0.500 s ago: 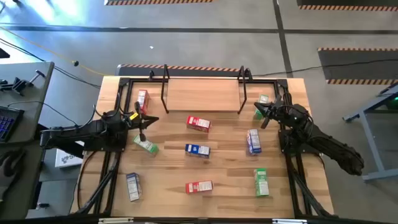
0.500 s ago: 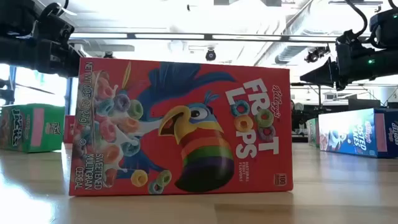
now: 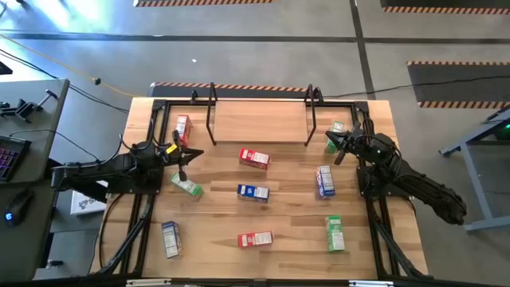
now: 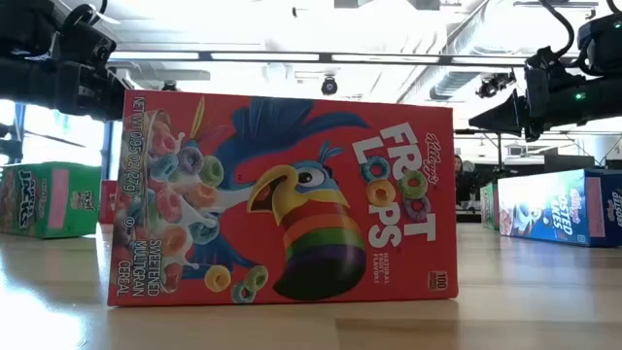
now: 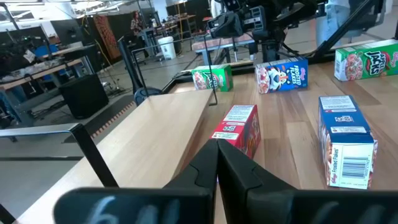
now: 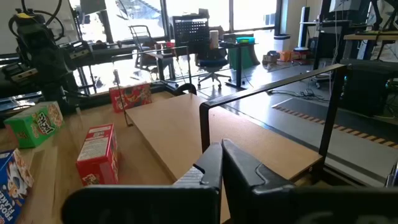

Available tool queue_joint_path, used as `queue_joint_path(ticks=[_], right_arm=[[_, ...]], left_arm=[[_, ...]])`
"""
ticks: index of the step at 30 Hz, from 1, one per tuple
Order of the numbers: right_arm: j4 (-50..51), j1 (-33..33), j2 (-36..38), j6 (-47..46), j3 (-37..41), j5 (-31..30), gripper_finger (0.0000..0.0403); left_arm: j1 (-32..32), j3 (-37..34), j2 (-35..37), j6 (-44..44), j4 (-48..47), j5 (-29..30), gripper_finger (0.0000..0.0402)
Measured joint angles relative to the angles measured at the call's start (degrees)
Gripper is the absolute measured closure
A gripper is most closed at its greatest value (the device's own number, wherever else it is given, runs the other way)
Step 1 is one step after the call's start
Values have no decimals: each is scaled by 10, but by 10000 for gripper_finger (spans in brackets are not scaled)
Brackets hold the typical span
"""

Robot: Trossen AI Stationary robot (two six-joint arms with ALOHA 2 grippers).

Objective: Stack cereal on shelf

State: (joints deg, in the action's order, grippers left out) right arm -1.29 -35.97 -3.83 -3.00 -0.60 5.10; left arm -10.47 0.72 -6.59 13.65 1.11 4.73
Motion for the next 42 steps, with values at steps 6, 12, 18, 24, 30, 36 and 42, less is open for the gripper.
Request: queue_joint_path(ticks=[6,12,18,24,30,36,42], right_arm=[[0,0,0,0,0,0,403],[0,0,0,0,0,0,403],[0,0,0,0,0,0,403],[0,0,0,0,0,0,403],[0,0,0,0,0,0,403],[0,0,0,0,0,0,403],[0,0,0,0,0,0,403]], left_arm=[[0,0,0,0,0,0,401],[0,0,0,0,0,0,401],[0,0,0,0,0,0,401],[0,0,0,0,0,0,401],[0,0,0,0,0,3,401],[0,0,0,-9,3,3,401],[0,0,0,-189,4,3,401]])
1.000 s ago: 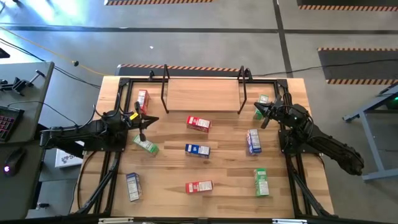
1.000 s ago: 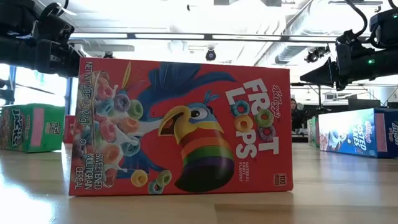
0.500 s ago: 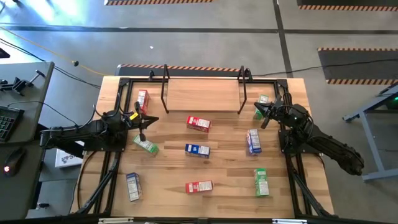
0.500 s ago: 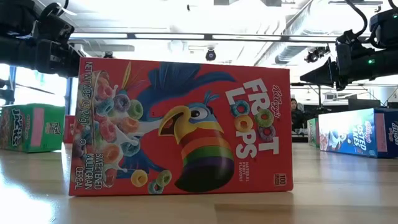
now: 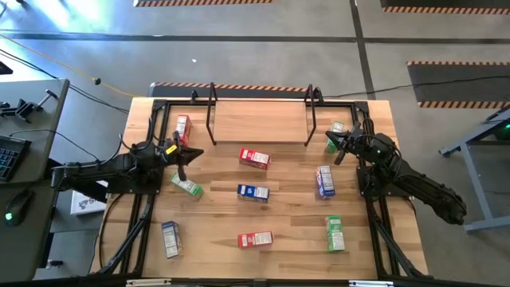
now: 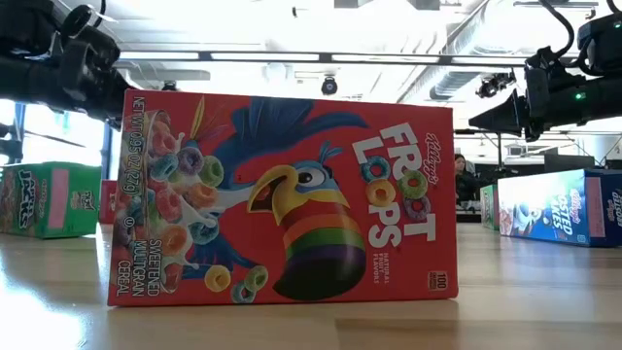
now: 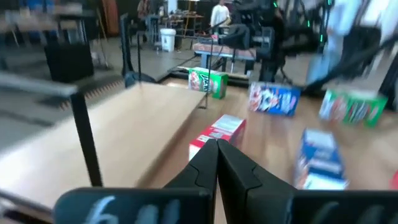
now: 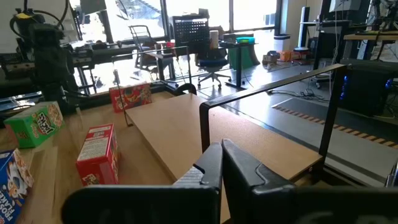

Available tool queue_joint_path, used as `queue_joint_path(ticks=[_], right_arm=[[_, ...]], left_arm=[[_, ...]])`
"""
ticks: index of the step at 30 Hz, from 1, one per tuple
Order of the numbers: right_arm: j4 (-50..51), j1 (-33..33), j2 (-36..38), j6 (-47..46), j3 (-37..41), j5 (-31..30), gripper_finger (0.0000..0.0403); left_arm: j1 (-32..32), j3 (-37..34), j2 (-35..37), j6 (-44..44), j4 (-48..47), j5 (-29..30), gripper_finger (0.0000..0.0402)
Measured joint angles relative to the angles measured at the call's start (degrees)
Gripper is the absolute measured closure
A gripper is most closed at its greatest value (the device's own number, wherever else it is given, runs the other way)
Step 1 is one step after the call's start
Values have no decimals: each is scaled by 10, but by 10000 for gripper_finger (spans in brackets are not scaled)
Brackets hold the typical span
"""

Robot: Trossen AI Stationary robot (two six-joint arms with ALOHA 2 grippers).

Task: Stack cereal on shelf
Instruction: Put the middle red cereal box on the shelf

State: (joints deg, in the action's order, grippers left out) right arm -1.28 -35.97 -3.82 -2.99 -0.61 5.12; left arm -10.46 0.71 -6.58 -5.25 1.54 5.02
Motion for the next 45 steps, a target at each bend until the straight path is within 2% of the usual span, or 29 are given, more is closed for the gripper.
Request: queue_joint_path(ticks=[3,11,19,23,30,36,40,45], right_arm=[[0,0,0,0,0,0,403],[0,0,0,0,0,0,403],[0,0,0,0,0,0,403],[0,0,0,0,0,0,403],[0,0,0,0,0,0,403],[0,0,0,0,0,0,403],[0,0,0,0,0,0,403],[0,0,0,0,0,0,403]], left_arm=[[0,0,0,-36,0,0,401],[0,0,0,-51,0,2,401],[0,0,0,-18,12,62,401],[0,0,0,-48,18,73,401],[0,0,-12,-105,17,149,401],[0,0,-32,-106,22,191,401],[0,0,-35,-120,30,191,401],[0,0,-36,-217,43,149,401]])
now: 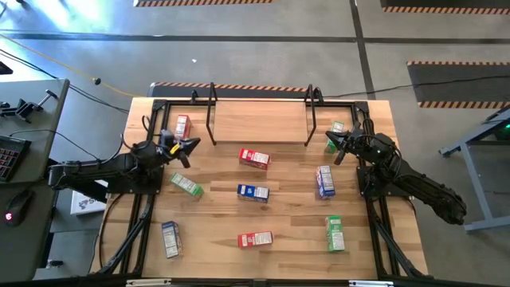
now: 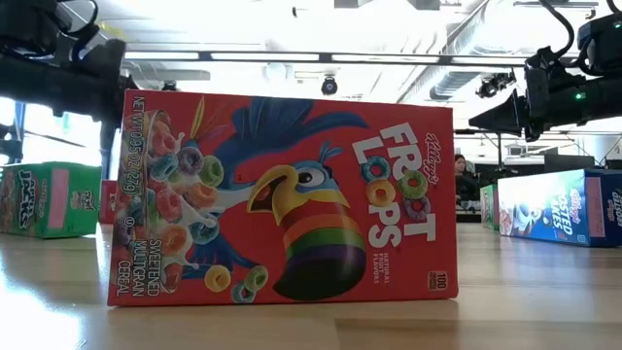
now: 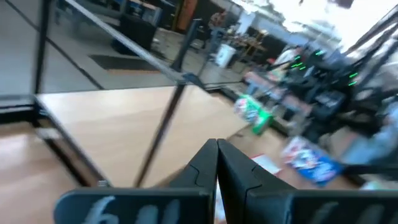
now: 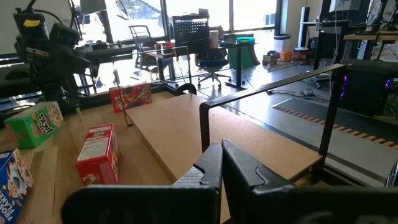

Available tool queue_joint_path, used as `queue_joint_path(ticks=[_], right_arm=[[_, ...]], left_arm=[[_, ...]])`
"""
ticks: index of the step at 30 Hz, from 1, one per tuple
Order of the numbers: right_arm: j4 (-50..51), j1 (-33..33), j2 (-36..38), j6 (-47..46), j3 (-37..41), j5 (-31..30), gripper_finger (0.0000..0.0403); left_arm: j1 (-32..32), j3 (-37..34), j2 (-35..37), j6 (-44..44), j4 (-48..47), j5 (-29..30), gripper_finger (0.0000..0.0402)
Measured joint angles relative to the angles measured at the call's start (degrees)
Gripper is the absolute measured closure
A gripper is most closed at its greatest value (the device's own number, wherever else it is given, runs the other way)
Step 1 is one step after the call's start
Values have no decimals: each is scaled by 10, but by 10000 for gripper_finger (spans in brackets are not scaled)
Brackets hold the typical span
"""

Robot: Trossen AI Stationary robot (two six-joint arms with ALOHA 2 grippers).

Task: Stack cereal on shelf
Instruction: Put the middle red cereal box on the shelf

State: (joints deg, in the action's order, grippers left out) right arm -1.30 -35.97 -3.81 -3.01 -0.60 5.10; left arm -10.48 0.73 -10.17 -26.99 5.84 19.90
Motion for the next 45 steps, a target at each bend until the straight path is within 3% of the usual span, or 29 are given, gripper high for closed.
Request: queue_joint_path(ticks=[7,18,24,31,45], right_arm=[[0,0,0,0,0,0,403],[0,0,0,0,0,0,403],[0,0,0,0,0,0,403],[0,0,0,0,0,0,403],[0,0,0,0,0,0,403]], left_arm=[[0,0,-13,-73,0,-2,393],[0,0,-68,-27,55,-9,316],[1,0,-68,-12,96,-65,312],[0,0,-68,-62,95,-55,311],[0,0,-68,-47,157,-17,311]])
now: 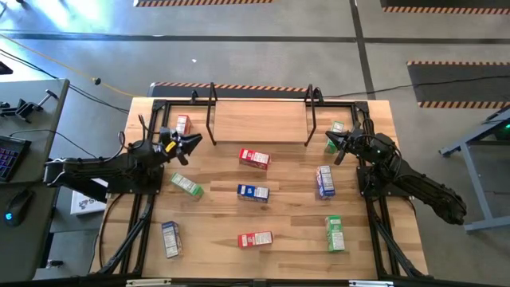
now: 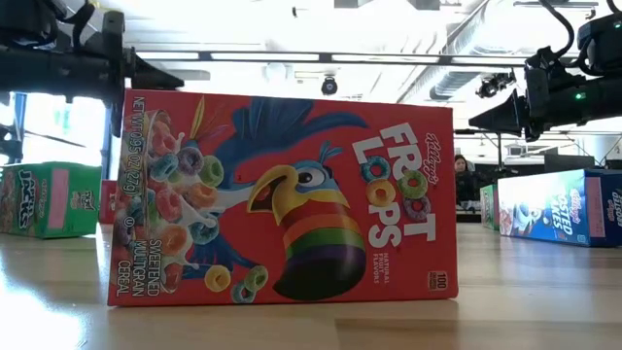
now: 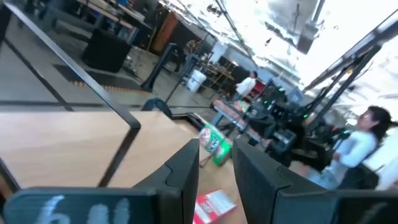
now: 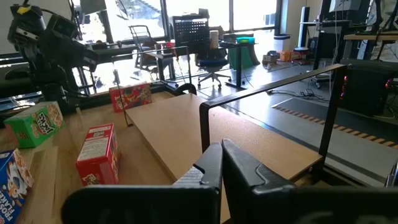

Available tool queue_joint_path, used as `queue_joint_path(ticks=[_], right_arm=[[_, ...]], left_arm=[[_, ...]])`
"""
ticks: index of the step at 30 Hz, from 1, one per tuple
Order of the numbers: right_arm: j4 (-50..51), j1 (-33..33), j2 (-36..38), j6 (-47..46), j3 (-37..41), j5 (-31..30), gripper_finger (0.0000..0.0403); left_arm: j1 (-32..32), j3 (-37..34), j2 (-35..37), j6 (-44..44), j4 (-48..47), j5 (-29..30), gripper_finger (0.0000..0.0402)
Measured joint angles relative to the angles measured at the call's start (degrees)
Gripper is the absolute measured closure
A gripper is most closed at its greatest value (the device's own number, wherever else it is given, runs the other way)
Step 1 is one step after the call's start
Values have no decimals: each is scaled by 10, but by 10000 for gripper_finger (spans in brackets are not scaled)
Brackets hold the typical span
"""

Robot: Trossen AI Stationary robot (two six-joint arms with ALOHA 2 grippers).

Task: Stack cereal on shelf
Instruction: Put the middle red cereal box on the shelf

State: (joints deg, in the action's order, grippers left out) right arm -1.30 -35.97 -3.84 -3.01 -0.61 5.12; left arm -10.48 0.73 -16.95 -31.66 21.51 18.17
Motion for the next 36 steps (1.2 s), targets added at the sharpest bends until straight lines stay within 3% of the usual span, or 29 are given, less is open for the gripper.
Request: queue_joint_path(ticks=[5,12,17,22,25,28,36], right_arm=[[0,0,0,0,0,0,403],[0,0,0,0,0,0,403],[0,0,0,0,0,0,403],[0,0,0,0,0,0,403],[0,0,0,0,0,0,403],[0,0,0,0,0,0,403],[0,0,0,0,0,0,403]], left_arm=[[-1,0,-3,-43,24,24,312],[-1,0,-4,-10,73,-74,312],[-1,20,-26,-7,130,-101,313],[1,89,-88,30,90,-155,346],[5,140,-147,103,84,-174,384],[9,200,-211,158,72,-214,397],[7,399,-383,240,-168,-266,398]])
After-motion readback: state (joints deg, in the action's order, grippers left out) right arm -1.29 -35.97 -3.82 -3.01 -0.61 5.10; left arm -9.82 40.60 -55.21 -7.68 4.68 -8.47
